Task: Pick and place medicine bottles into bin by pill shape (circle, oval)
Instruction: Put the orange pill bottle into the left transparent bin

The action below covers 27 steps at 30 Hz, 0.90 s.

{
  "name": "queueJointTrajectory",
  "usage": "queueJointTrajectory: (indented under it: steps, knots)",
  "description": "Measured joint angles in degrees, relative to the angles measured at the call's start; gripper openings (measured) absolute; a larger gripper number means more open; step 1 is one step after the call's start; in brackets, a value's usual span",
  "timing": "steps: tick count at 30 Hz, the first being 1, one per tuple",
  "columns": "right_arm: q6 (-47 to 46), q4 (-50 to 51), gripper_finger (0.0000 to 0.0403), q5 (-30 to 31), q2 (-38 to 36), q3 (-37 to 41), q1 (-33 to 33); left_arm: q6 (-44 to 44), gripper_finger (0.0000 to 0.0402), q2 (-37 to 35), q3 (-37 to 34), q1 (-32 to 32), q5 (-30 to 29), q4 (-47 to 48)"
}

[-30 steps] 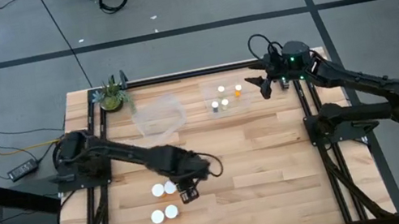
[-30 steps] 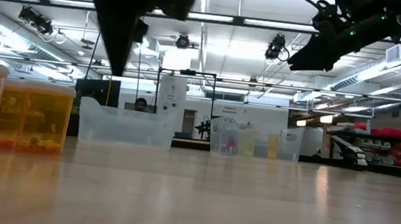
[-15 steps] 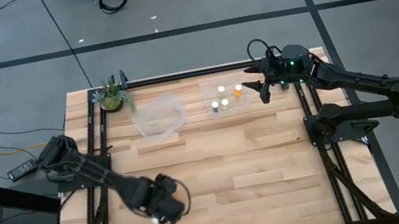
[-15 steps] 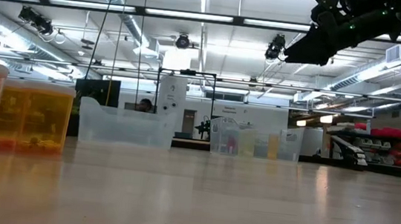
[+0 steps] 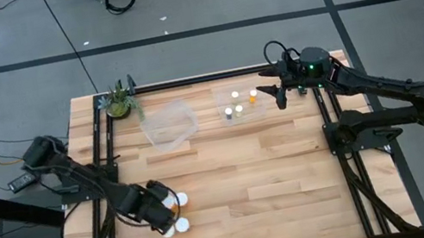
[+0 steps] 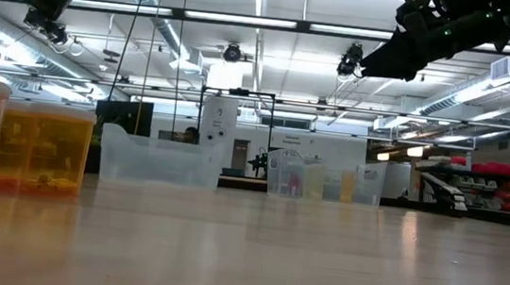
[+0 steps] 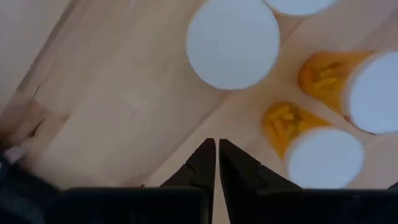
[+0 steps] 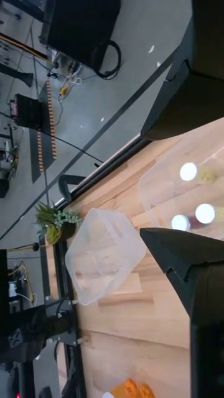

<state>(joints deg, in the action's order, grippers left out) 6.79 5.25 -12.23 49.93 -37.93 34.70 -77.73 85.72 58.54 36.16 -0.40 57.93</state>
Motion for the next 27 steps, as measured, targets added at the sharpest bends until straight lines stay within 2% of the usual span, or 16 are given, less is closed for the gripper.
queueJointTrajectory:
  steps: [6, 10, 13, 22, 27]
  knots:
    - [0.28, 1.37, 0.0251, 0.00, 0.00, 0.00, 0.00, -1.06, 0.0021, -8.49, -11.21, -1.58, -0.46, -9.13]
    - [0.28, 0.37, 0.0251, 0.00, 0.00, 0.00, 0.02, -2.15, 0.0044, -9.00, -13.39, -2.68, -0.49, -10.43]
    - [0.28, 0.34, 0.0251, 0.20, 0.00, 0.00, 0.02, -0.79, 0.0086, -8.89, -13.33, -3.00, -0.64, -11.94]
    - [0.93, -1.51, 0.0251, 1.95, 0.00, 0.02, 0.04, 1.97, 0.0260, -7.19, -13.33, -3.86, -0.89, -16.01]
    - [1.36, -1.89, 0.0251, 1.95, 0.00, 0.01, 0.04, 8.48, 0.0312, -4.09, -13.33, -4.68, -1.26, -19.14]
